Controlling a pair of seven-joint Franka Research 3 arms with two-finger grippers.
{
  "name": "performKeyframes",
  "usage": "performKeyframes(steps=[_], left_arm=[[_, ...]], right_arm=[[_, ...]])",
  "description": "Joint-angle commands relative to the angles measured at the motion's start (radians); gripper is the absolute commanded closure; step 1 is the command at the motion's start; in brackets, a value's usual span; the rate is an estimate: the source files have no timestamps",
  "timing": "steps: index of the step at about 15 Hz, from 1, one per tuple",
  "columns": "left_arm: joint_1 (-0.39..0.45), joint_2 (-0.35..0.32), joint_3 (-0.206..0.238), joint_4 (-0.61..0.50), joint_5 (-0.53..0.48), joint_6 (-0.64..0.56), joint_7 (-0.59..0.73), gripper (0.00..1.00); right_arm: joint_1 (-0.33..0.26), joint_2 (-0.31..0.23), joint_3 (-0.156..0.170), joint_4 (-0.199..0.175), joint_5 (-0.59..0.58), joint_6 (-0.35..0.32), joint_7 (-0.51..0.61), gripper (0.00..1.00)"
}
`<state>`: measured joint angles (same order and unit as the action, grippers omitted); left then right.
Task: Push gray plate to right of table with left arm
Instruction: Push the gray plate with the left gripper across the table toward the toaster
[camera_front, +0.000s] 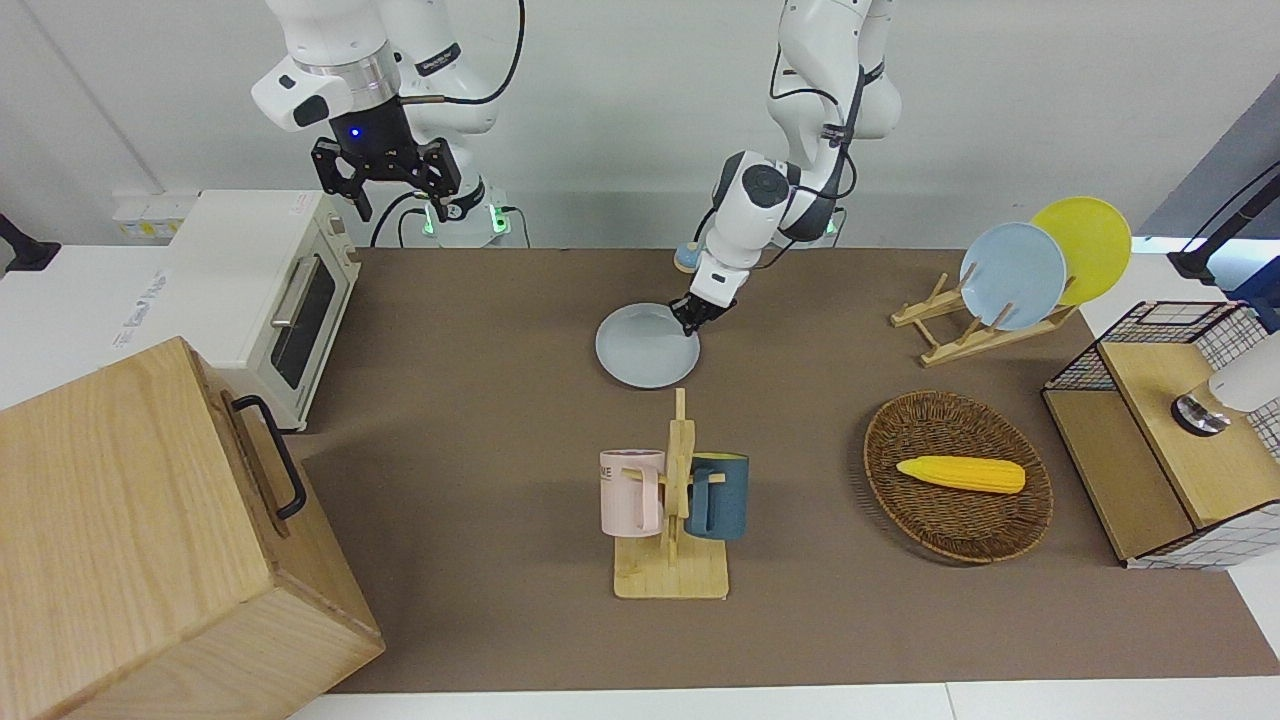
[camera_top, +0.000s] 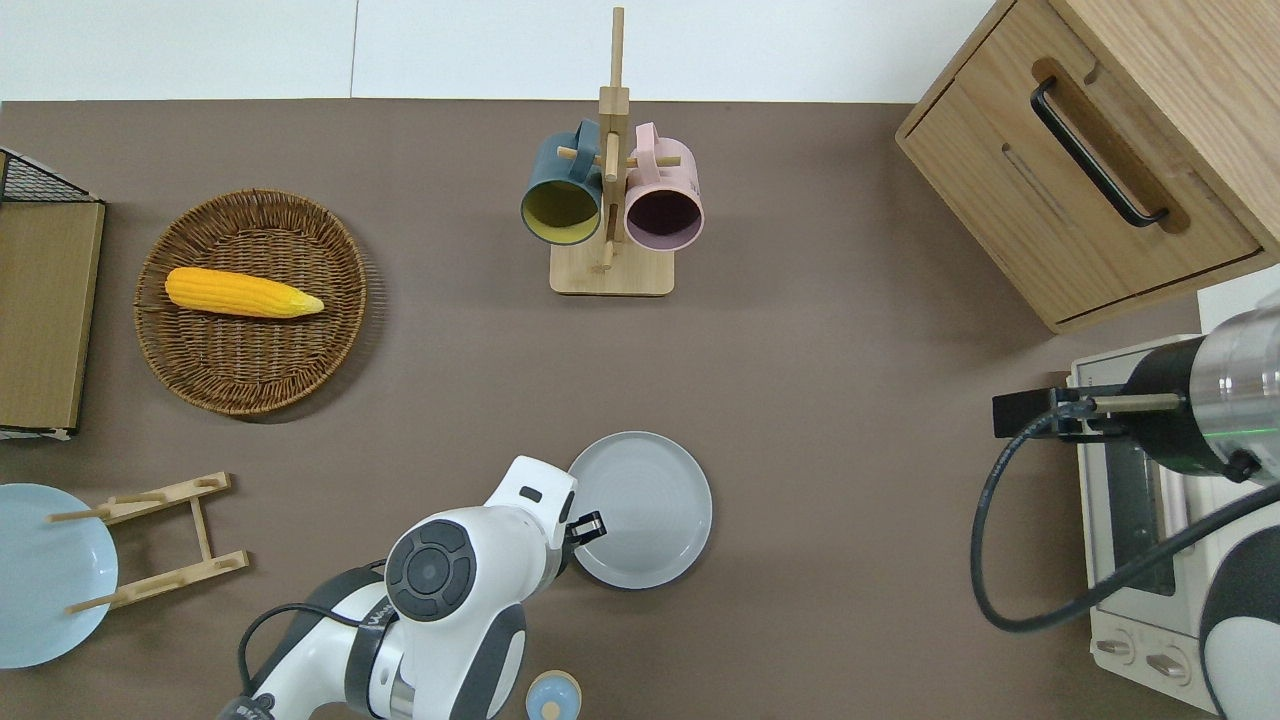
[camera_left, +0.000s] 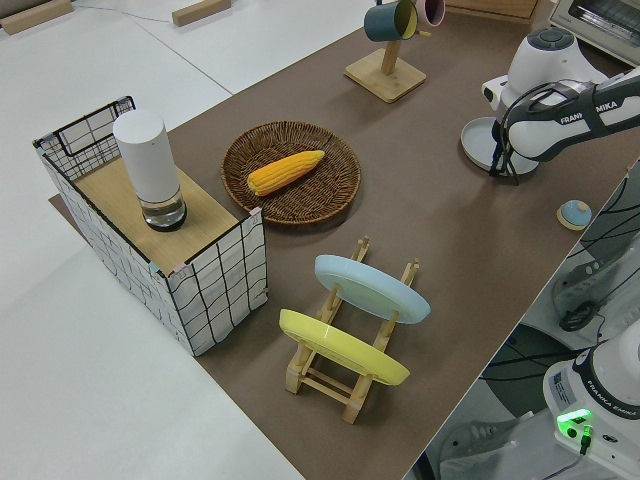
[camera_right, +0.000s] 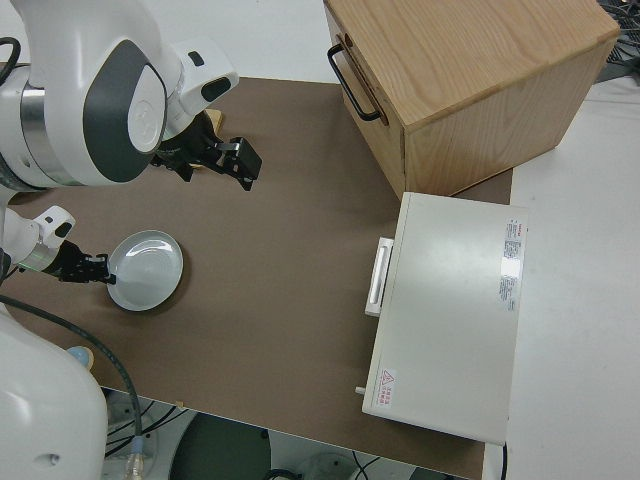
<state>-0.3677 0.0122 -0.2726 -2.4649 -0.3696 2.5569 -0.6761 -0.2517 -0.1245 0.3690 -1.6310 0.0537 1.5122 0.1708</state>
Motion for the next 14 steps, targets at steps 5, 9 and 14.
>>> performKeyframes(steps=[5,9,14], left_arm=[[-0.196,0.129,0.102,0.132,-0.113,0.039,-0.057,1.00],[-0.298,0.166,0.173,0.185,-0.129,0.039,-0.072,1.00],[-0.370,0.235,0.181,0.250,-0.143,0.115,-0.094,1.00]], right_arm=[[-0.024,-0.027,0.014,-0.027,0.021,0.000,0.010,0.005],[-0.024,-0.027,0.014,-0.027,0.021,0.000,0.012,0.005],[-0.024,-0.027,0.014,-0.027,0.021,0.000,0.010,0.005]])
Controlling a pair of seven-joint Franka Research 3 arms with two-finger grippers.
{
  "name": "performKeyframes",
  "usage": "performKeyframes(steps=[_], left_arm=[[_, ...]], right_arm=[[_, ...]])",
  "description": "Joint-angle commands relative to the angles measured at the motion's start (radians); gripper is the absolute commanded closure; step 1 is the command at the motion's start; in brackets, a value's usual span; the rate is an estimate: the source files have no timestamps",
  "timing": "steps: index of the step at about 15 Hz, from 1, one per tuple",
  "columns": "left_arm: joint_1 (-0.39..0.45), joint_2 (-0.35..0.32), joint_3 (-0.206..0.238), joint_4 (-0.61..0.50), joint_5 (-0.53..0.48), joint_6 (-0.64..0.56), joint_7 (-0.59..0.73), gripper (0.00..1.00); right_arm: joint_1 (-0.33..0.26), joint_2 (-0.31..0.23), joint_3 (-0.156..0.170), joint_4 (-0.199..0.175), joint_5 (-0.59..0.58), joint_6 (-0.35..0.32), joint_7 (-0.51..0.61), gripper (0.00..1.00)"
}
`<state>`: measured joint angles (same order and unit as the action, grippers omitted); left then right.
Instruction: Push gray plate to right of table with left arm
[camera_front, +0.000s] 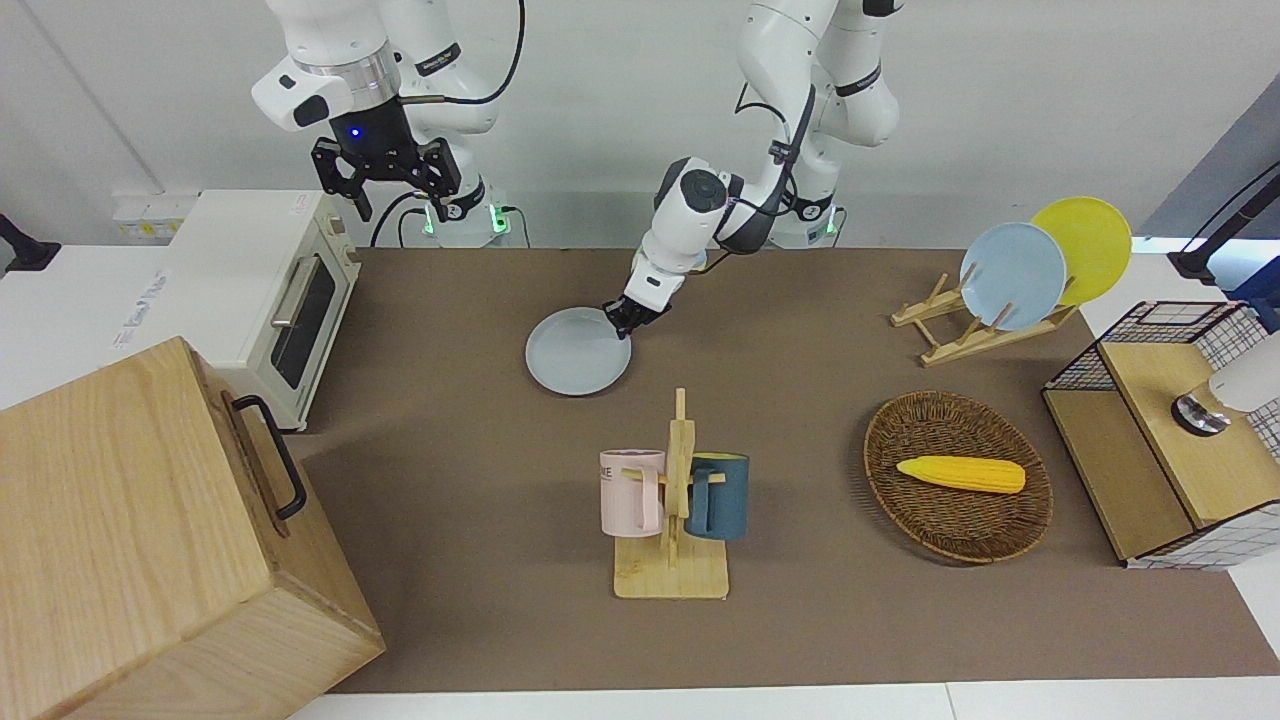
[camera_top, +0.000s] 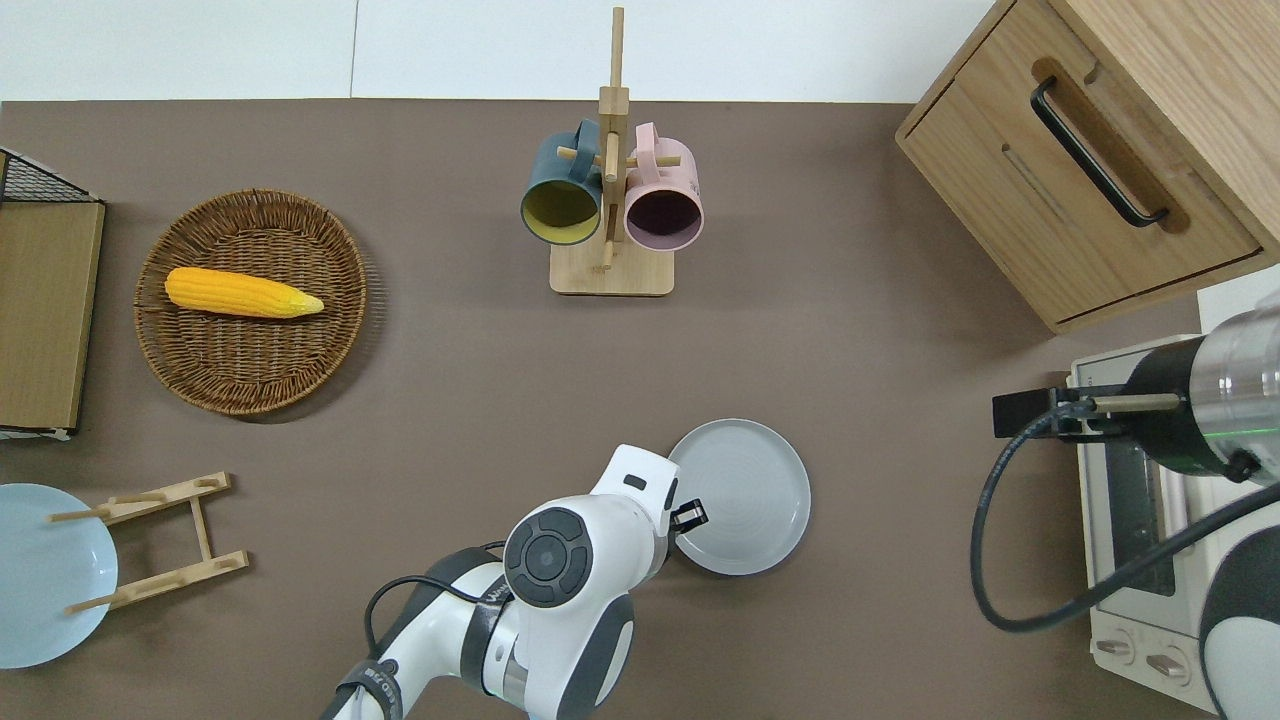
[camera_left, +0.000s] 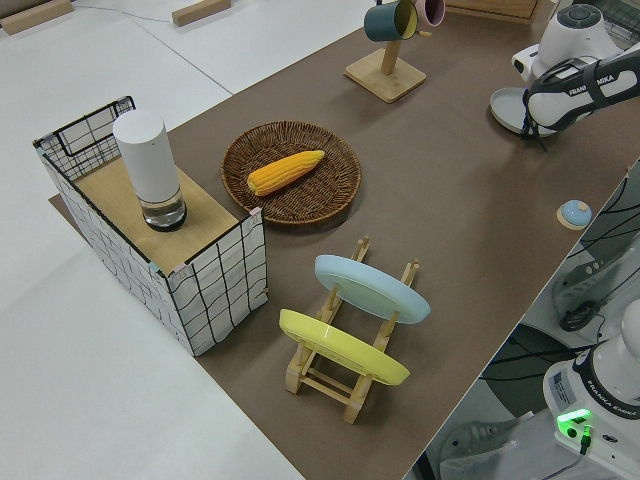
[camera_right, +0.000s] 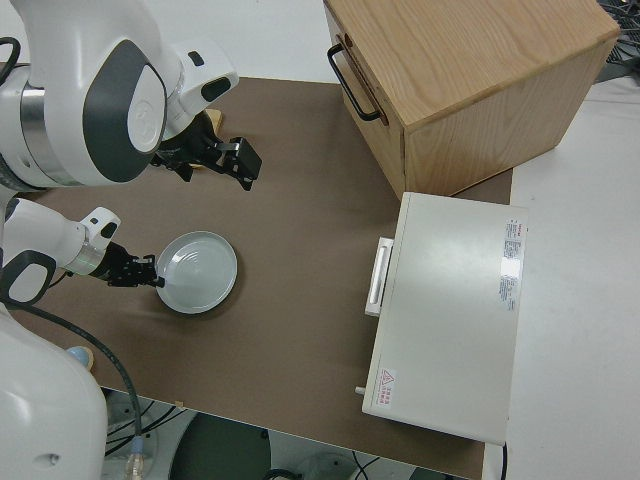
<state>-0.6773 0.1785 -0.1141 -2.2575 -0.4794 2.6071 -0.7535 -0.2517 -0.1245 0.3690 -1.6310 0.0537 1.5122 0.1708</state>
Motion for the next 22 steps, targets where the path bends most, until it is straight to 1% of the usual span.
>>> performKeyframes(steps=[1,2,3,4,5,6,8,12,13,14,15,16,17,18,19,20,22], left_arm=[[-0.071,0.081,0.021,0.047,-0.034,0.076,-0.018,1.00],[-0.074,0.090,0.021,0.053,-0.034,0.077,-0.020,1.00],[-0.074,0.093,0.022,0.058,-0.042,0.077,-0.018,0.97],[-0.074,0.104,0.022,0.074,-0.044,0.077,-0.014,0.75],[-0.074,0.104,0.021,0.084,-0.044,0.077,-0.017,0.25],[-0.062,0.099,0.011,0.084,-0.042,0.071,-0.015,0.02],[0.001,0.055,-0.018,0.084,-0.041,0.013,-0.015,0.01],[0.119,-0.077,-0.022,0.098,-0.025,-0.237,-0.001,0.01],[0.174,-0.118,-0.016,0.119,-0.002,-0.350,0.006,0.01],[0.214,-0.141,-0.006,0.178,0.055,-0.493,0.028,0.01],[0.251,-0.151,0.020,0.256,0.114,-0.631,0.040,0.01],[0.262,-0.151,0.063,0.345,0.164,-0.765,0.055,0.01],[0.263,-0.155,0.109,0.367,0.194,-0.839,0.107,0.01],[0.280,-0.181,0.140,0.368,0.199,-0.858,0.190,0.01],[0.316,-0.197,0.157,0.368,0.200,-0.887,0.274,0.01],[0.356,-0.201,0.160,0.372,0.215,-0.909,0.342,0.01],[0.404,-0.220,0.159,0.407,0.365,-0.929,0.458,0.01]], right_arm=[[-0.024,-0.027,0.014,-0.027,0.021,0.000,0.010,0.005],[-0.024,-0.027,0.014,-0.027,0.021,-0.001,0.010,0.005],[-0.024,-0.027,0.014,-0.027,0.021,0.000,0.012,0.005],[-0.024,-0.027,0.014,-0.027,0.021,0.000,0.010,0.005],[-0.024,-0.027,0.014,-0.027,0.021,0.000,0.010,0.005],[-0.024,-0.027,0.014,-0.027,0.021,0.000,0.010,0.005],[-0.024,-0.027,0.014,-0.027,0.021,0.000,0.010,0.005],[-0.024,-0.027,0.014,-0.027,0.021,0.000,0.010,0.005],[-0.024,-0.027,0.014,-0.027,0.021,0.000,0.010,0.005],[-0.024,-0.027,0.014,-0.027,0.021,0.000,0.012,0.005],[-0.024,-0.027,0.014,-0.027,0.021,0.000,0.010,0.005],[-0.024,-0.027,0.014,-0.027,0.021,0.000,0.010,0.005],[-0.024,-0.027,0.014,-0.027,0.021,0.000,0.010,0.005],[-0.024,-0.027,0.014,-0.027,0.021,0.000,0.010,0.005],[-0.024,-0.027,0.014,-0.027,0.021,0.000,0.010,0.005],[-0.024,-0.027,0.014,-0.027,0.021,0.000,0.010,0.005],[-0.024,-0.027,0.014,-0.027,0.021,0.000,0.010,0.005]])
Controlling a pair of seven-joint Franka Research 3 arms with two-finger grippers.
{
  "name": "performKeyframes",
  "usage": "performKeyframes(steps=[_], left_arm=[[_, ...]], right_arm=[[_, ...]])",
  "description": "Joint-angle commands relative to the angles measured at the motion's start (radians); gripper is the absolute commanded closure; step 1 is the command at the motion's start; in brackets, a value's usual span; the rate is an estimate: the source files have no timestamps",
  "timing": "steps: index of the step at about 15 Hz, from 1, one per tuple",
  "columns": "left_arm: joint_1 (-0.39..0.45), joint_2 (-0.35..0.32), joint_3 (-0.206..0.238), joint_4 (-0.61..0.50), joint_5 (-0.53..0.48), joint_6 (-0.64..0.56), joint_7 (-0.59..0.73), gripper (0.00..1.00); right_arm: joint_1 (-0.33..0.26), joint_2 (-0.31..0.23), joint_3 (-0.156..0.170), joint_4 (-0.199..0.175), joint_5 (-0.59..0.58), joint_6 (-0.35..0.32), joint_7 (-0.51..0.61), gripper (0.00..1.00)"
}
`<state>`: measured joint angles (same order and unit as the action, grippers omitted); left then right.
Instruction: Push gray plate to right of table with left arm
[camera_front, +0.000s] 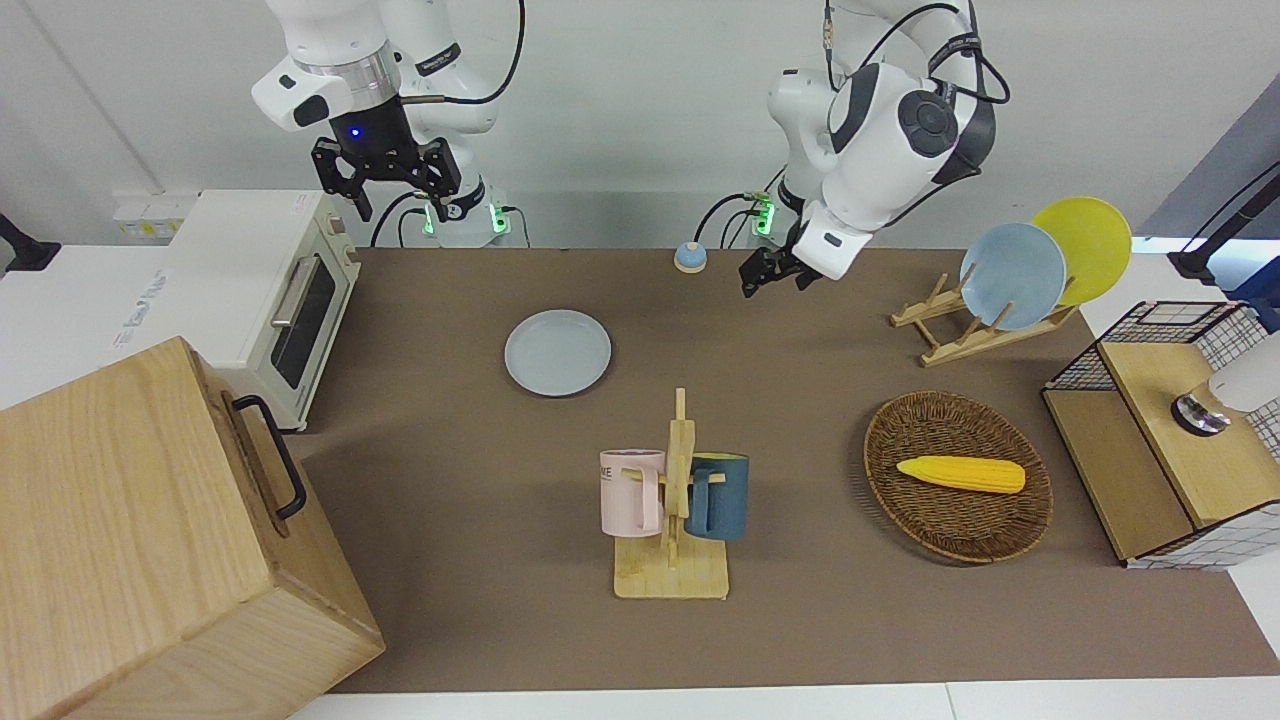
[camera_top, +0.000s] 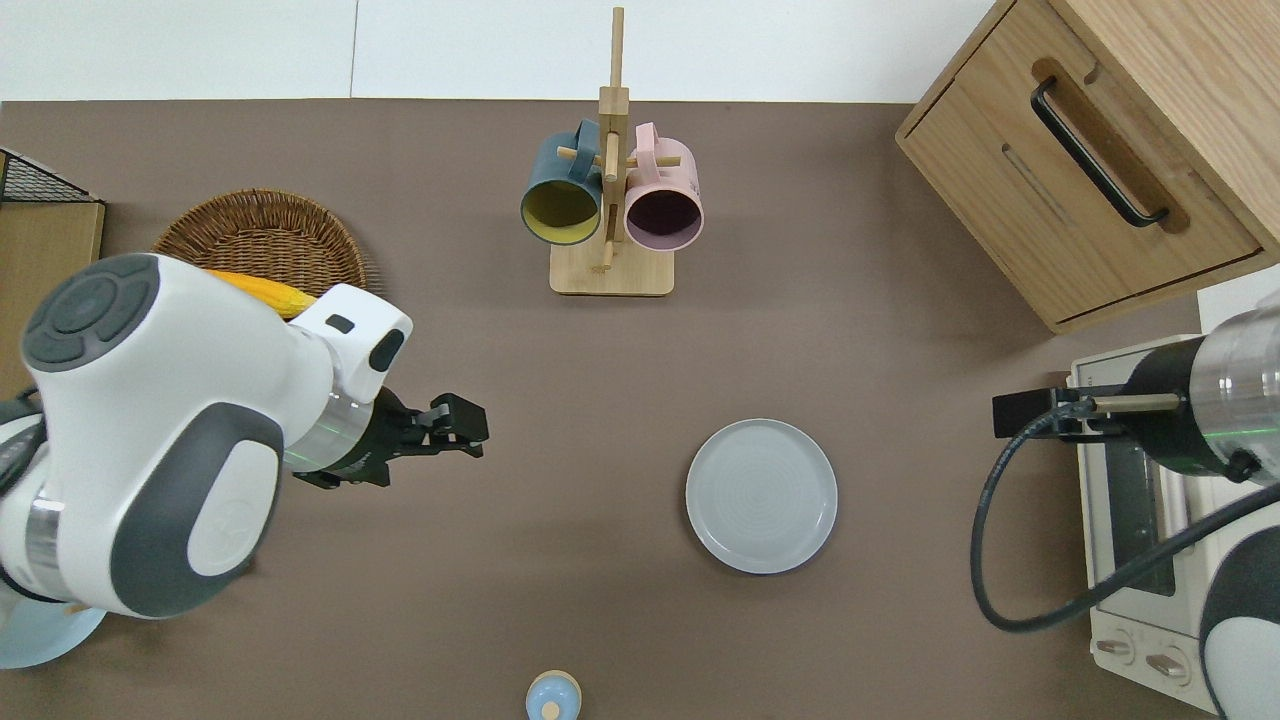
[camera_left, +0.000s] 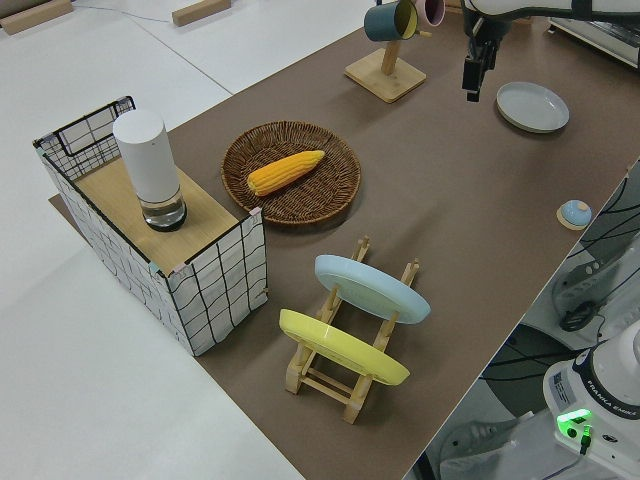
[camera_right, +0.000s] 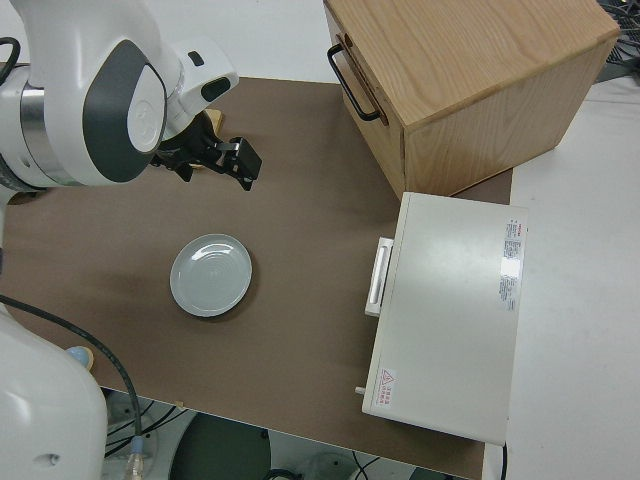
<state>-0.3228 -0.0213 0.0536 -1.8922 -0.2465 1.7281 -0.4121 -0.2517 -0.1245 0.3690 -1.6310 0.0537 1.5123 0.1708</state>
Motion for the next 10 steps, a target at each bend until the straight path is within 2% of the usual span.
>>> performKeyframes(steps=[1,4,10], left_arm=[[0.063,-0.023,-0.009,0.054,0.151,-0.062,0.151,0.01],[0.122,-0.041,-0.006,0.059,0.154,-0.085,0.197,0.01],[0.162,-0.051,-0.017,0.094,0.207,-0.096,0.199,0.01]], right_arm=[[-0.024,-0.027,0.014,-0.027,0.021,0.000,0.010,0.005],[-0.024,-0.027,0.014,-0.027,0.021,0.000,0.010,0.005],[-0.024,-0.027,0.014,-0.027,0.021,0.000,0.010,0.005]])
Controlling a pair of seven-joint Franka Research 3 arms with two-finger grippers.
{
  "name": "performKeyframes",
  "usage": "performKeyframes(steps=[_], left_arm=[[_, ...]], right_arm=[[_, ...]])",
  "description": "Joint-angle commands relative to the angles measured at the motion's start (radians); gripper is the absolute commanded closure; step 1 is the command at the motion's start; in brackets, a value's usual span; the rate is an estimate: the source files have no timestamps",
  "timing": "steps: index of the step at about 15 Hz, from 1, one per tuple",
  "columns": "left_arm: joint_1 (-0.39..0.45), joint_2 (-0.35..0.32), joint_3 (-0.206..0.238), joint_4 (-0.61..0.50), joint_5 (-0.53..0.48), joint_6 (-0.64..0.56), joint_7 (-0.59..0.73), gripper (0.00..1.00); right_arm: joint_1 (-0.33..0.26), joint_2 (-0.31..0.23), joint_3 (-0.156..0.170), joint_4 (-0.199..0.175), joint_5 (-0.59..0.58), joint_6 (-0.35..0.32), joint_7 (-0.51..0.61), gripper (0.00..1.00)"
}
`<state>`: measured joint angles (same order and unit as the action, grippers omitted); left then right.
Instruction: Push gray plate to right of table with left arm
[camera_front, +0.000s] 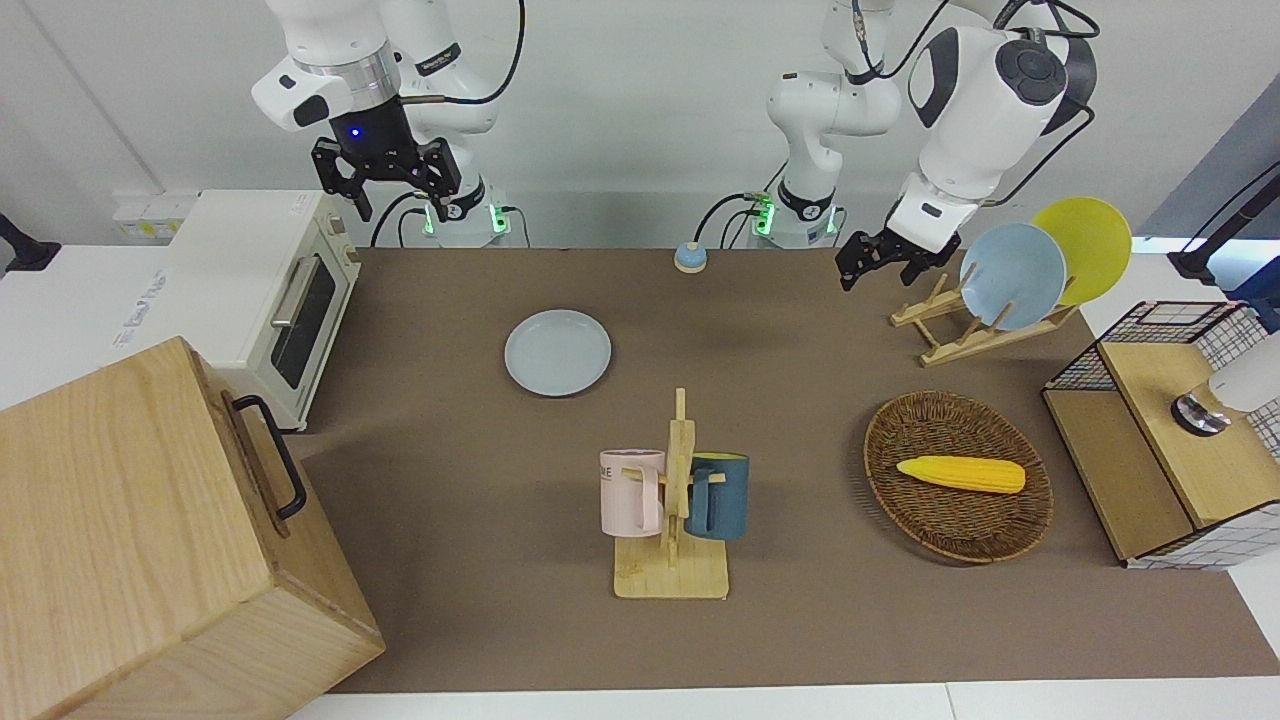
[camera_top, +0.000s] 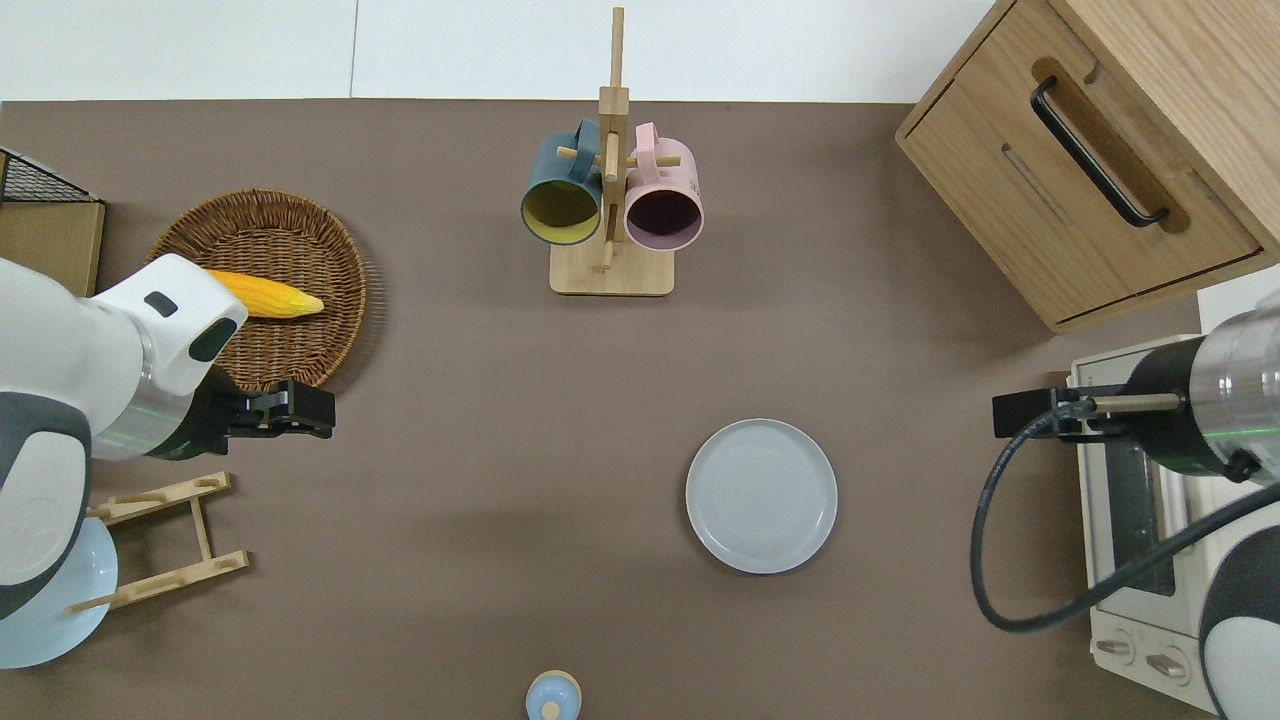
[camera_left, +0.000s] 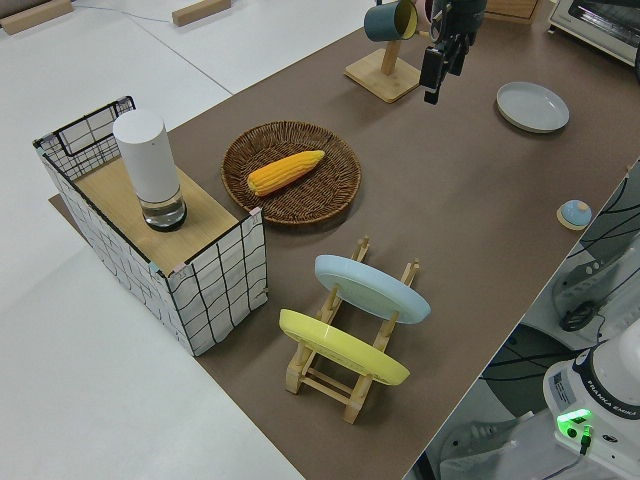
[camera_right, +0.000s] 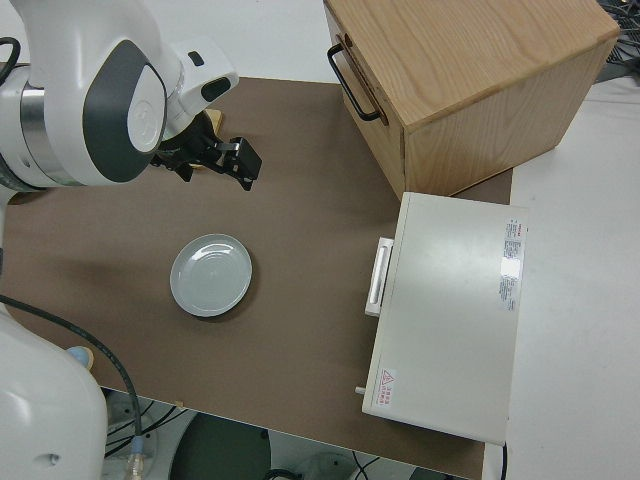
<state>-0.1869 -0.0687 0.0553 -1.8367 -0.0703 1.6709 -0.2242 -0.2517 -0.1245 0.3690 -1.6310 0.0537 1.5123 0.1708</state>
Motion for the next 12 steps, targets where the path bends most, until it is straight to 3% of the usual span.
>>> performKeyframes(steps=[1,3,12], left_arm=[[0.030,-0.003,-0.018,0.053,0.032,-0.060,0.011,0.01],[0.033,-0.003,-0.020,0.086,0.044,-0.107,0.009,0.01],[0.078,-0.003,-0.029,0.125,0.069,-0.120,0.008,0.01]], right_arm=[[-0.024,-0.027,0.014,-0.027,0.021,0.000,0.010,0.005],[-0.024,-0.027,0.014,-0.027,0.021,0.000,0.010,0.005],[-0.024,-0.027,0.014,-0.027,0.021,0.000,0.010,0.005]])
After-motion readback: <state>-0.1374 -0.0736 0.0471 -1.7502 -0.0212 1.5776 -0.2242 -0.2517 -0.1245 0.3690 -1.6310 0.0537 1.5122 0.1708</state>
